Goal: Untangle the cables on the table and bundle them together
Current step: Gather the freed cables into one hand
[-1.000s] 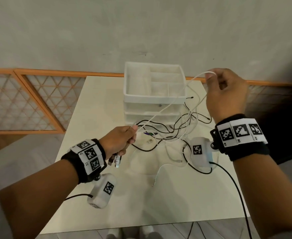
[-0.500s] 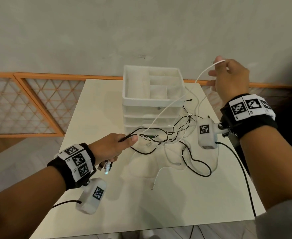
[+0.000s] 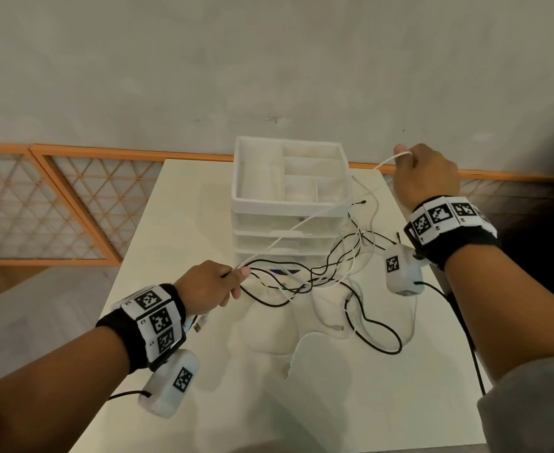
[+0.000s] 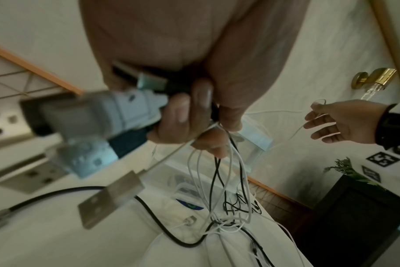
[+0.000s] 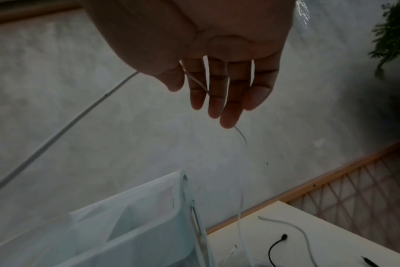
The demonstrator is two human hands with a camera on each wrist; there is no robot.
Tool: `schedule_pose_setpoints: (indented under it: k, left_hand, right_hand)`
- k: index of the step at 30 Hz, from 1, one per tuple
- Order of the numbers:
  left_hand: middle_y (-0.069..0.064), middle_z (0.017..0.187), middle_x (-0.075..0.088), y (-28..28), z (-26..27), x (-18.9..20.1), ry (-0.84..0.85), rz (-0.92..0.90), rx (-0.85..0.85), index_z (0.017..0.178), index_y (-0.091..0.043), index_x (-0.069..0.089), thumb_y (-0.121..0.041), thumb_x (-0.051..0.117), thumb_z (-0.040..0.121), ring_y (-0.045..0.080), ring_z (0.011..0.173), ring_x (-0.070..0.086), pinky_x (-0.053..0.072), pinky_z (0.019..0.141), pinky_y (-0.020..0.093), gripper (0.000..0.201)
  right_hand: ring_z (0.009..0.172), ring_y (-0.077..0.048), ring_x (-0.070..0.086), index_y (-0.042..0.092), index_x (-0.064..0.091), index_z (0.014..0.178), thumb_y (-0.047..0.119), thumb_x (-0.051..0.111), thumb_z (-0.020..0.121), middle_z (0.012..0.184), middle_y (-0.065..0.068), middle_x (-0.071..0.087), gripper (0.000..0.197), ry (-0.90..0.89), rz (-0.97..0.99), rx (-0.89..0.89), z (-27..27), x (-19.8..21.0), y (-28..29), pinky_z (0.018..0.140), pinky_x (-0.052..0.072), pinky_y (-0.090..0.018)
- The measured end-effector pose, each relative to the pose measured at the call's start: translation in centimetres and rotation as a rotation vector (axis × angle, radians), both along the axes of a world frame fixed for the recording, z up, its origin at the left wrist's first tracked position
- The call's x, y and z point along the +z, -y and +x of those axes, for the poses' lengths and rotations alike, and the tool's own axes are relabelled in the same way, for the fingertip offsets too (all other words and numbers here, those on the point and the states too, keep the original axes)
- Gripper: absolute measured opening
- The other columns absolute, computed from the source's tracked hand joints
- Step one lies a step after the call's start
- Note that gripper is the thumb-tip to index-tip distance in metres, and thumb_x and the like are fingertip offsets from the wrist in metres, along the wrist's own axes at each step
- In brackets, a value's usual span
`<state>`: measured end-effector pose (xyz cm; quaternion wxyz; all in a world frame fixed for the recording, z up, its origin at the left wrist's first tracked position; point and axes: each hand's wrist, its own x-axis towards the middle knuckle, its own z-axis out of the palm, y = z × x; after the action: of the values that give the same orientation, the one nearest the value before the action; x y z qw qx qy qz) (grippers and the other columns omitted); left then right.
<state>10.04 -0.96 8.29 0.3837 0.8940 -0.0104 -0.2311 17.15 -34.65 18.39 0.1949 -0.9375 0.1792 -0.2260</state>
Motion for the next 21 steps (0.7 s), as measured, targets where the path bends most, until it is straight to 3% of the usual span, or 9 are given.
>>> schedule_pose_setpoints:
  k: [2,7,9,11,13,15,17,19,21]
  left_hand:
    - [0.002,0.054,0.060,0.0,0.1,0.0,-0.043,-0.062,0.023,0.078,-0.007,0.071,-0.052,0.051,0.097,0.009,0.035,0.036,0.028,0.038,0.018,0.053]
    - [0.004,0.057,0.067,0.6,0.2,0.6,-0.096,-0.157,0.030,0.078,-0.009,0.069,-0.048,0.055,0.096,0.021,0.056,0.036,0.027,0.042,0.020,0.045]
    - [0.001,0.053,0.064,0.9,0.3,0.9,-0.081,-0.185,0.055,0.076,-0.010,0.067,-0.049,0.054,0.097,0.020,0.056,0.038,0.029,0.044,0.021,0.046]
    - [-0.002,0.048,0.056,1.0,0.4,1.2,-0.043,-0.203,0.082,0.074,-0.010,0.065,-0.049,0.052,0.097,0.012,0.047,0.038,0.031,0.047,0.021,0.047]
    - [-0.001,0.050,0.046,1.1,0.5,1.4,-0.003,-0.227,0.120,0.074,-0.009,0.064,-0.049,0.053,0.097,0.010,0.045,0.037,0.033,0.052,0.022,0.047]
    - [0.003,0.055,0.046,1.4,0.6,1.8,0.009,-0.226,0.125,0.074,-0.009,0.063,-0.051,0.052,0.096,0.015,0.051,0.042,0.037,0.054,0.023,0.049]
    - [0.002,0.052,0.047,1.9,0.3,2.4,-0.006,-0.225,0.082,0.076,-0.010,0.062,-0.057,0.050,0.095,0.016,0.049,0.043,0.038,0.046,0.020,0.052]
    - [-0.004,0.048,0.042,2.7,-0.1,3.1,-0.006,-0.240,0.014,0.075,-0.010,0.060,-0.063,0.046,0.093,0.014,0.044,0.037,0.034,0.043,0.019,0.058]
    - [-0.010,0.044,0.038,3.3,-0.4,3.8,0.069,-0.199,-0.056,0.072,-0.008,0.061,-0.062,0.041,0.096,0.007,0.038,0.034,0.032,0.042,0.015,0.062]
  right_hand:
    - [0.109,-0.041,0.058,0.007,0.063,0.114,0.042,0.040,0.103,0.116,-0.020,0.065,0.043,0.063,0.035,0.011,0.3,-0.5,0.1,0.080,0.038,-0.036]
    - [0.126,-0.028,0.053,0.015,0.055,0.136,0.031,0.053,0.099,0.141,-0.009,0.054,0.040,0.176,0.130,0.066,0.4,-1.9,0.5,0.102,0.040,-0.037]
    - [0.133,-0.027,0.048,0.016,0.045,0.145,0.019,0.056,0.095,0.149,-0.009,0.047,0.052,0.016,0.111,0.118,-0.3,-3.5,0.9,0.107,0.039,-0.038]
    - [0.133,-0.031,0.047,0.021,0.038,0.150,0.011,0.057,0.089,0.150,-0.012,0.043,0.065,-0.251,0.064,0.126,-1.4,-5.6,1.2,0.102,0.041,-0.037]
    - [0.116,-0.032,0.055,0.025,0.041,0.148,0.010,0.060,0.084,0.141,-0.015,0.045,0.068,-0.361,0.059,0.130,-2.8,-7.2,0.6,0.092,0.044,-0.034]
    - [0.093,-0.020,0.056,0.027,0.049,0.142,0.012,0.064,0.081,0.124,-0.008,0.052,0.065,-0.259,0.132,0.221,-4.2,-7.9,-1.4,0.090,0.048,-0.033]
    - [0.072,-0.009,0.049,0.032,0.050,0.140,0.018,0.071,0.079,0.099,0.001,0.056,0.065,-0.133,0.189,0.443,-5.9,-7.4,-4.8,0.080,0.052,-0.035]
    - [0.064,-0.001,0.043,0.042,0.044,0.140,0.033,0.072,0.080,0.076,0.012,0.051,0.067,-0.162,0.140,0.646,-7.4,-6.6,-8.5,0.068,0.050,-0.031]
    - [0.056,0.001,0.040,0.044,0.050,0.131,0.042,0.067,0.082,0.057,0.015,0.045,0.053,-0.257,0.059,0.754,-8.1,-6.9,-11.3,0.067,0.050,-0.031]
